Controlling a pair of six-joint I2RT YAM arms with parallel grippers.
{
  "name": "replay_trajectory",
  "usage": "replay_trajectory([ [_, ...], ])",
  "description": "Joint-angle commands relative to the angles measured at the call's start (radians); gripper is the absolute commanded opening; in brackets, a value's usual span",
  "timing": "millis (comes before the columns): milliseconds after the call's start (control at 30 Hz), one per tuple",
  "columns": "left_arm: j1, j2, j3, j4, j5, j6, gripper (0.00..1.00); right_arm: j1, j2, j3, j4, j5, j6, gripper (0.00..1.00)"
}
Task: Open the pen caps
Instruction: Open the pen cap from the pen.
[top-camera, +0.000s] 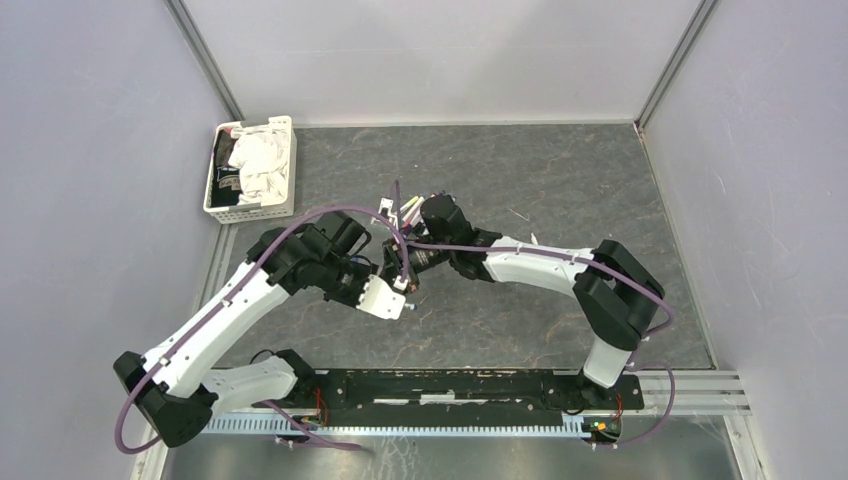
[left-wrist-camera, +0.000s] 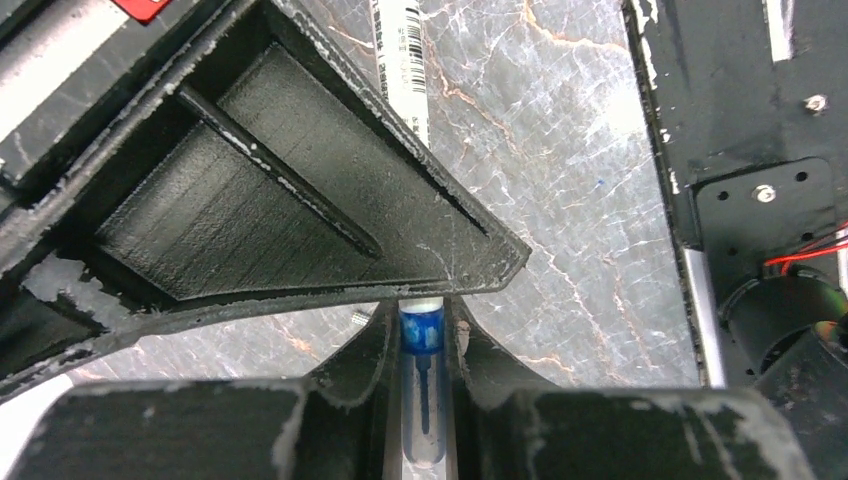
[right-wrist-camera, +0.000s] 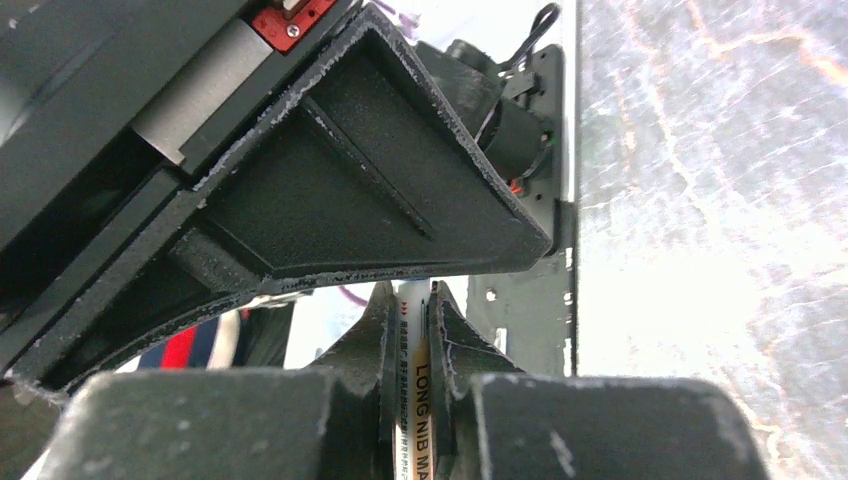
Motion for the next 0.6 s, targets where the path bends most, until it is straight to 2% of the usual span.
replay_trajectory([
  [0, 0.087, -0.008, 0.057, -0.178, -0.241, 0.168, 0.02, -0.019, -0.087, -0.143, -0.336, 0.008, -0.227, 0.00],
  [33, 0.228, -0.029, 0.077, -0.188, -0.264, 0.284, 0.02, -0.018, -0.166, -0.266, -0.351, 0.014, -0.250, 0.00],
  [67, 0.432, -0.044, 0.094, -0.190, -0.251, 0.456, 0.02, -0.023, -0.244, -0.387, -0.309, 0.019, -0.228, 0.00],
  [100, 0.692, -0.031, 0.104, -0.190, -0.223, 0.676, 0.02, -0.026, -0.327, -0.517, -0.188, 0.024, -0.148, 0.00],
  [133, 0.872, -0.018, 0.113, -0.194, -0.179, 0.834, 0.02, -0.028, -0.373, -0.592, -0.107, 0.021, -0.092, 0.00],
  [167, 0.932, -0.015, 0.117, -0.195, -0.151, 0.890, 0.02, -0.035, -0.390, -0.599, -0.121, 0.013, -0.111, 0.00],
  [233, 0.877, -0.071, 0.101, -0.194, -0.057, 0.901, 0.02, -0.037, -0.376, -0.533, -0.312, 0.033, -0.249, 0.00],
  [267, 0.844, -0.097, 0.079, -0.194, -0.028, 0.884, 0.02, -0.036, -0.376, -0.537, -0.302, 0.029, -0.237, 0.00],
  [400, 0.564, -0.123, 0.046, -0.191, 0.018, 0.668, 0.02, -0.039, -0.372, -0.481, -0.361, 0.044, -0.290, 0.00],
  [467, 0.506, -0.102, 0.062, -0.190, 0.084, 0.584, 0.02, -0.050, -0.354, -0.426, -0.434, 0.068, -0.339, 0.00],
  [567, 0.483, -0.052, 0.079, -0.188, 0.179, 0.479, 0.02, -0.104, -0.337, -0.358, -0.521, 0.110, -0.406, 0.00],
])
